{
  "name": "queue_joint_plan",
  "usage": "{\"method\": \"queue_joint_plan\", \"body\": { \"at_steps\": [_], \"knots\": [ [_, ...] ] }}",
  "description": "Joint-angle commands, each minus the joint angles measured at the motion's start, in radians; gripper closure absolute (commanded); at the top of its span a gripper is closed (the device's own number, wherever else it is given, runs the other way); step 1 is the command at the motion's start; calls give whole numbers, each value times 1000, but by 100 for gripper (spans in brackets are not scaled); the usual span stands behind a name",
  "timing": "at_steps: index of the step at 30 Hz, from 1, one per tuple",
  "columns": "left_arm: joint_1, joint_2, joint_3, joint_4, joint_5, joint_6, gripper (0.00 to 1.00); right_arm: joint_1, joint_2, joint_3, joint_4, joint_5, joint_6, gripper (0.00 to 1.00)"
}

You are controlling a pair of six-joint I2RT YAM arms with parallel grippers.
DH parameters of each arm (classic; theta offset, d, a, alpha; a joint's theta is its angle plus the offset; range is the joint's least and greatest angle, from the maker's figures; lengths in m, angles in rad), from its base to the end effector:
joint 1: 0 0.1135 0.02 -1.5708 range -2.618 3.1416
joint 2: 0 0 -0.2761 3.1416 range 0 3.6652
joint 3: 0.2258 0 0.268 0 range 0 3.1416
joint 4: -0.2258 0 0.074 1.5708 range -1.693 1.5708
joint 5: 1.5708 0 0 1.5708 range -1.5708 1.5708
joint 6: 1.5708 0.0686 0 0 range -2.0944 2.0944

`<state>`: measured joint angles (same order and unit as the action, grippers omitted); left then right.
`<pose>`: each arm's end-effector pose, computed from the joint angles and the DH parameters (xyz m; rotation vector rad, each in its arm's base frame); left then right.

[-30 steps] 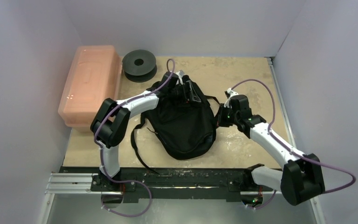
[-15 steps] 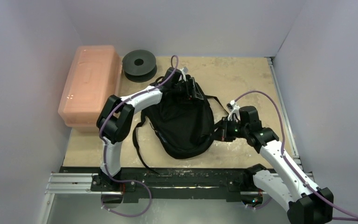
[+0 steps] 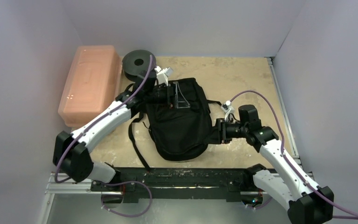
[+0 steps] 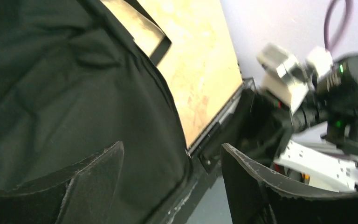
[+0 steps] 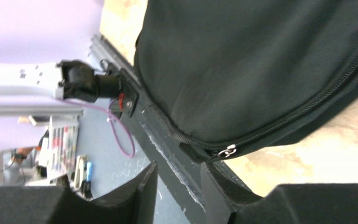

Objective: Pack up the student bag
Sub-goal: Zip the student bag at the center of the board.

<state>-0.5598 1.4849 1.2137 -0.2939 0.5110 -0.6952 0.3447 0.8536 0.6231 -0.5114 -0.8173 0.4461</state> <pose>0.3017 -0.2287 0.3047 0.1750 2.3284 -1.2351 0.1673 0.1132 0.2386 -0.3276 2.3665 1.3355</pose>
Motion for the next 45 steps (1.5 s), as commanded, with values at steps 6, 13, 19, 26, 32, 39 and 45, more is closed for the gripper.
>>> {"method": "queue_joint_plan", "body": {
  "at_steps": [6,13,19,26,32,39,45],
  "knots": [
    [-273,-171,-118,-93,-140,67,29,-35,46,97,-22,586,218,27],
    [-486,-21,25,-242,-245,169,38,-89,96,-5,122,488,253,32],
    [-587,114,175,-379,-375,276,40,-106,175,-53,263,317,236,48],
    [-642,266,331,-497,-485,344,53,-106,218,-78,304,243,233,51],
    [-660,314,372,-533,-557,368,55,-106,223,-81,319,230,240,54],
    [-664,353,388,-556,-607,372,62,-107,233,-87,329,210,247,59],
    [-664,358,395,-559,-604,361,78,-105,241,-84,307,199,212,60]
  ]
}}
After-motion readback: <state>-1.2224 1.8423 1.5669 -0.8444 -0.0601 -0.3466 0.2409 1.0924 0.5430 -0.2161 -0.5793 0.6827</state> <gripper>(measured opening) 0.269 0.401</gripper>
